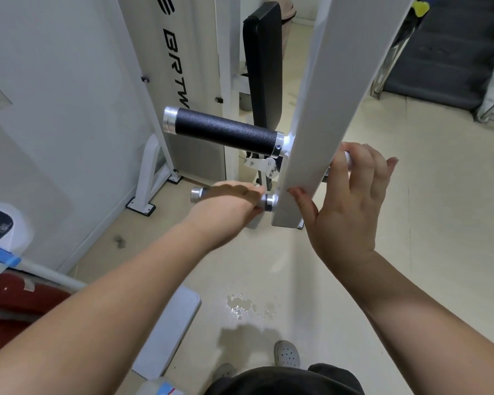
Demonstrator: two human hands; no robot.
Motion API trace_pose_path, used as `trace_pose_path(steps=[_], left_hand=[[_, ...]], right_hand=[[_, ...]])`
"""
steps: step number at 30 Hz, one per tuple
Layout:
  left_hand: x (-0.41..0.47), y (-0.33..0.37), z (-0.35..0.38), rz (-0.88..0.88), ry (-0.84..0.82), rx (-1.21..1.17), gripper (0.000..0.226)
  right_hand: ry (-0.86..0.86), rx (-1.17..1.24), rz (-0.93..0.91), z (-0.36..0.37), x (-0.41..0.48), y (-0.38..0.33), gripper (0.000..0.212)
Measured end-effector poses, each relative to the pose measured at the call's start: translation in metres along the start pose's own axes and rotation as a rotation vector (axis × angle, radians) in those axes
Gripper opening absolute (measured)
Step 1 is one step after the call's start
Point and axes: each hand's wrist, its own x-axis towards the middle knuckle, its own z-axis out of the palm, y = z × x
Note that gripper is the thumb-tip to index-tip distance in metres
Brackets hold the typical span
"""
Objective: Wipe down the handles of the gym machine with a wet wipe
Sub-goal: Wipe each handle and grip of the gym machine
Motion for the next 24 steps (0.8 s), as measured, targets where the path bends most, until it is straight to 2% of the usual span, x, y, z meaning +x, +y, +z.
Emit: trace_pose_path(steps=[3, 6, 8, 10, 15, 18, 20, 22, 24], left_hand=[[0.004, 0.016, 0.001, 0.024, 0.011, -0.066, 0.025], [-0.011, -0.003, 0.006, -0.019, 0.055, -0.084, 0.010], [-0.023, -0.021, 0.010, -0.007, 0.116, -0.047, 0.036], [-0.032, -0.037, 0.017, 0.017, 0.173, -0.026, 0.043], [-0.030, -0.021, 0.019, 0.019, 0.279, -0.032, 0.040], [-0.010, 0.009, 0.018, 0.119, 0.287, -0.091, 0.012], [-0.007, 0.012, 0.016, 0.150, 0.266, -0.083, 0.026], [-0.014, -0.004, 0.021, 0.155, 0.247, -0.028, 0.025], [-0.026, -0.026, 0.021, 0.094, 0.226, -0.008, 0.040]], right_hand=[[-0.002, -0.001, -0.018, -0.002, -0.002, 0.006, 0.071], [0.013, 0.000, -0.039, -0.003, -0.004, 0.008, 0.070], [0.027, -0.003, -0.046, -0.004, -0.006, 0.006, 0.071], [0.033, 0.005, -0.046, -0.006, -0.008, 0.004, 0.070], [0.008, -0.005, -0.021, -0.009, -0.008, 0.001, 0.071], [0.005, -0.008, -0.019, -0.008, -0.006, 0.001, 0.070], [0.012, 0.004, -0.036, -0.007, -0.006, 0.004, 0.069], [0.022, 0.015, -0.064, -0.007, -0.005, 0.008, 0.068], [0.023, 0.029, -0.077, -0.008, -0.006, 0.011, 0.068]])
